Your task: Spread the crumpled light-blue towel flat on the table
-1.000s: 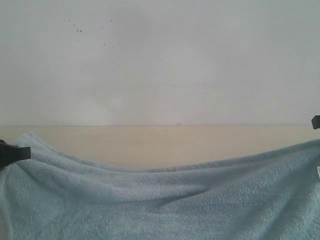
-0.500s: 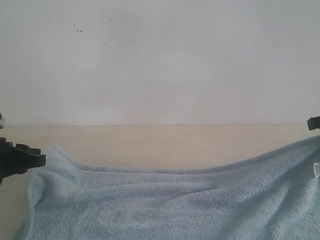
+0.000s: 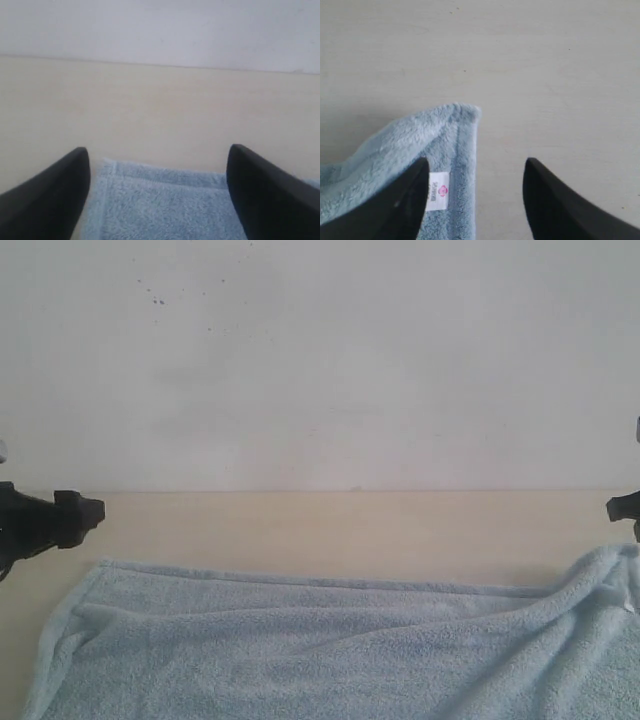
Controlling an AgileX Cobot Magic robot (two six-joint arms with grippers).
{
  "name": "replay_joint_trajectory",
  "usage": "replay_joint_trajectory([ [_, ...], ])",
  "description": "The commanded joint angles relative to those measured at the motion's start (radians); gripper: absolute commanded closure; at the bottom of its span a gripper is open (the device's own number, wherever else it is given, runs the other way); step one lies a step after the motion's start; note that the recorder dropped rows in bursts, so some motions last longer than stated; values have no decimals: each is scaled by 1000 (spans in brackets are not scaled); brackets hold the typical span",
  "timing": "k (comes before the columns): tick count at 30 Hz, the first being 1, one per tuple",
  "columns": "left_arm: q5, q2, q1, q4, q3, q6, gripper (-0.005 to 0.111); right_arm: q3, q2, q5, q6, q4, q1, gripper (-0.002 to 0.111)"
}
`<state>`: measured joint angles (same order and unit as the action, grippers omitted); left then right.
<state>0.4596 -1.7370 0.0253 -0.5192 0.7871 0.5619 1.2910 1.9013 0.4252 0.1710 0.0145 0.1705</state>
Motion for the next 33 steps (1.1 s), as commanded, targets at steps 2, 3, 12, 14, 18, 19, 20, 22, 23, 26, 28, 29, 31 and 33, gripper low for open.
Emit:
replay_joint_trajectory([
  [2, 59, 51, -3, -462, 5, 271, 47, 1, -19, 26, -4, 24, 7, 46],
  [3, 123, 51, -3, -589, 5, 337, 55, 1, -31, 44, -9, 49, 7, 46],
  [12, 308, 78, -117, -1097, 5, 567, 103, 1, -142, 364, 42, 289, 7, 95],
  [14, 191, 78, -182, -1225, 2, 719, 103, -10, -144, 444, 69, 287, 7, 108],
  [18, 16, 78, -271, -1225, -70, 785, 103, -78, -157, 517, 71, 305, 7, 108],
  [19, -24, 78, -281, -1225, -94, 785, 103, -108, -169, 507, 71, 313, 7, 108],
  [20, -71, 79, -289, -1225, -118, 787, 103, -135, -181, 495, 74, 318, 7, 108],
  [22, -188, 79, -291, -1225, -155, 841, 103, -201, -205, 463, 84, 337, 7, 108],
  [23, -262, 79, -291, -1225, -173, 885, 103, -231, -213, 450, 98, 346, 7, 108],
  [26, -414, 100, -291, -1225, -213, 983, 103, -301, -228, 381, 135, 385, -2, 108],
  [28, -425, 121, -291, -1225, -235, 983, 103, -326, -226, 341, 158, 397, -24, 108],
  [29, -428, 130, -291, -1225, -245, 983, 103, -333, -226, 323, 160, 397, -37, 108],
  [31, -440, 142, -291, -1225, -264, 983, 103, -338, -226, 289, 171, 399, -75, 108],
  [33, -506, 149, -291, -1225, -291, 987, 103, -338, -226, 271, 177, 398, -111, 108],
])
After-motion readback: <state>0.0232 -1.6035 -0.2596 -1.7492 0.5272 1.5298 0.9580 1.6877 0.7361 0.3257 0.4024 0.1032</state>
